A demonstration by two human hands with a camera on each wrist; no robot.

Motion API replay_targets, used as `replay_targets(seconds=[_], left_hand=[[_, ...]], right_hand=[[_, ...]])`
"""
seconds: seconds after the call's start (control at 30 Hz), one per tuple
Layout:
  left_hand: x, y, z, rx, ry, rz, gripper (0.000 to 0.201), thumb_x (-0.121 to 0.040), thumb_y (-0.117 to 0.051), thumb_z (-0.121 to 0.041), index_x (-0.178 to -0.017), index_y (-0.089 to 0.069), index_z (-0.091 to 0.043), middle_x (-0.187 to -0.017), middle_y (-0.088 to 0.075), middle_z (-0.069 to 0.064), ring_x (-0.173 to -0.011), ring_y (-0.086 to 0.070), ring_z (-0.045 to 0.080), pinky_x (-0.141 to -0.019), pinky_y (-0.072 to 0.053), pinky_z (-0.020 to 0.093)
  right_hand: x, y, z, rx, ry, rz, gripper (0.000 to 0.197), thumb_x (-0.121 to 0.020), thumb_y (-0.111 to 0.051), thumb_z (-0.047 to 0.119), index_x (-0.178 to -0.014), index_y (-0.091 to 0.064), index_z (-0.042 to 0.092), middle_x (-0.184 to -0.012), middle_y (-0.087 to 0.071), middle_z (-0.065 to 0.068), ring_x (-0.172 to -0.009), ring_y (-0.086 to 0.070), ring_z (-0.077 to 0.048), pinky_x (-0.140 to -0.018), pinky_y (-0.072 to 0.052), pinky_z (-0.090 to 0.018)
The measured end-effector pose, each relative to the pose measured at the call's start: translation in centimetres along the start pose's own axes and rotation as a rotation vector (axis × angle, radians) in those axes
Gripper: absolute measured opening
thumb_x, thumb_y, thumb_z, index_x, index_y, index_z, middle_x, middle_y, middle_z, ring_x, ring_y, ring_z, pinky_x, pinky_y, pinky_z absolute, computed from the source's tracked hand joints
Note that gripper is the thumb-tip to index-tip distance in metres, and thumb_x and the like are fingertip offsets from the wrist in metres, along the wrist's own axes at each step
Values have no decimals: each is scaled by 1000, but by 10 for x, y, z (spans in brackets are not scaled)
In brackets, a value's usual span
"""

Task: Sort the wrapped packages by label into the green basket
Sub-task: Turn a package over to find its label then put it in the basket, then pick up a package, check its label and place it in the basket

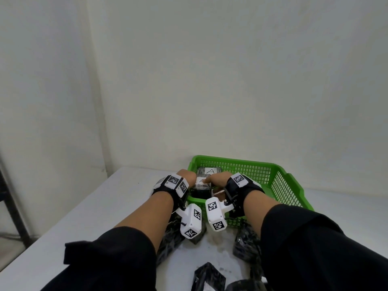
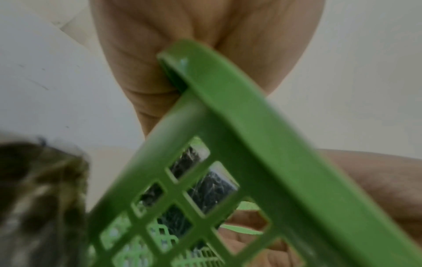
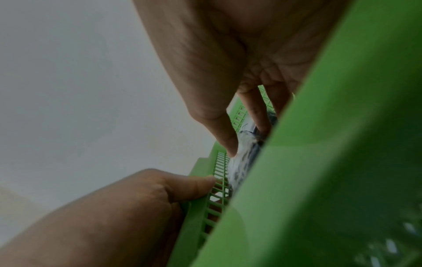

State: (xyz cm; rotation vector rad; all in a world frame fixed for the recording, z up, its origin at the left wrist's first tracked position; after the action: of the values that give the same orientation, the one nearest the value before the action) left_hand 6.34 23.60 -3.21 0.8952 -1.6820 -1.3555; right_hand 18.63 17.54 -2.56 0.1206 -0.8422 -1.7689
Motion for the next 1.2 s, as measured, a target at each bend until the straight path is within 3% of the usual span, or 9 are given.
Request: replay_targets(seconds=[0.1,0.23,0.3,0.43,0.6,0.77,0.87,1.0,1.2], left_hand=[[1,2,2,130,53,-10,21,-104,-43,-10,-95,-61,-4,-86,-57,11,-97,-65,27,-88,-47,35],[16,14,5,208,119,-62,37,-96,-52,-20,-64,-35,-15,-67,-38,2,-58,-37,16,-55,-31,29],[24,19,4,357,160,-79,39,-97,-52,-24,-63,-36,-15,-68,-40,3,-63,-42,20,-59,-34,30],[46,29,0,382,166,-126,36,-97,-54,-32,-70,-46,-10,-81,-52,8,-82,-53,27,-64,-41,28],[86,31,-17,281,106,-152,33,-96,-53,-32,-70,-47,-12,-71,-49,4,-62,-48,18,-53,-34,27],[130,25,-52,228,-86,-196,33,-94,-56,-36,-101,-64,-6,-92,-65,10,-87,-62,29,-64,-45,30],[152,15,-76,279,-173,-171,48,-92,-59,-42,-128,-60,-10,-122,-66,11,-111,-63,29,-92,-54,40],[176,0,-100,271,-265,-116,40,-92,-61,-42,-121,-63,-14,-115,-69,7,-110,-65,26,-93,-53,38],[203,-21,-101,167,-287,44,63,-94,-58,-48,-146,-47,-13,-148,-53,4,-134,-52,21,-110,-43,33]], right_hand=[[-2,12,-2,-44,65,-85,46,-93,-73,28,-127,-65,0,-105,-64,-13,-96,-61,-28,-96,-57,-43],[12,30,3,134,187,-212,35,-91,-70,33,-99,-68,-2,-95,-62,-15,-94,-66,-32,-82,-54,-38],[25,36,4,206,261,-228,53,-94,-67,38,-132,-65,1,-121,-68,-16,-114,-64,-32,-92,-49,-34],[54,42,1,309,393,-213,74,-95,-66,48,-155,-43,12,-154,-53,-11,-139,-52,-32,-111,-42,-39],[97,54,-10,417,478,-197,81,-96,-64,53,-161,-32,16,-166,-38,-7,-150,-40,-29,-118,-34,-38],[127,70,-41,443,468,-195,89,-93,-65,59,-164,-28,19,-170,-30,-5,-155,-31,-26,-123,-26,-40],[142,81,-62,464,458,-193,92,-92,-67,58,-164,-26,19,-171,-28,-4,-156,-29,-24,-124,-24,-39],[164,93,-88,469,447,-204,91,-91,-72,53,-163,-28,19,-168,-33,-5,-153,-33,-23,-124,-26,-36],[203,85,-119,461,480,-142,93,-87,-76,53,-163,-30,25,-167,-35,2,-151,-35,-16,-120,-28,-31]])
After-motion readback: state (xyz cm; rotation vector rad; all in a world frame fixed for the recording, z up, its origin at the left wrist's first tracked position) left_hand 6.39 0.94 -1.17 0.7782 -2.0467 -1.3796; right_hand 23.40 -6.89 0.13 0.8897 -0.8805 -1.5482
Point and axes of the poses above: each hand's wrist, its own x-axis away from the middle knuckle, its own y-axis out of the back of the hand, z = x × y, the point moved 3 cm from there along -x, towards the middle knuckle
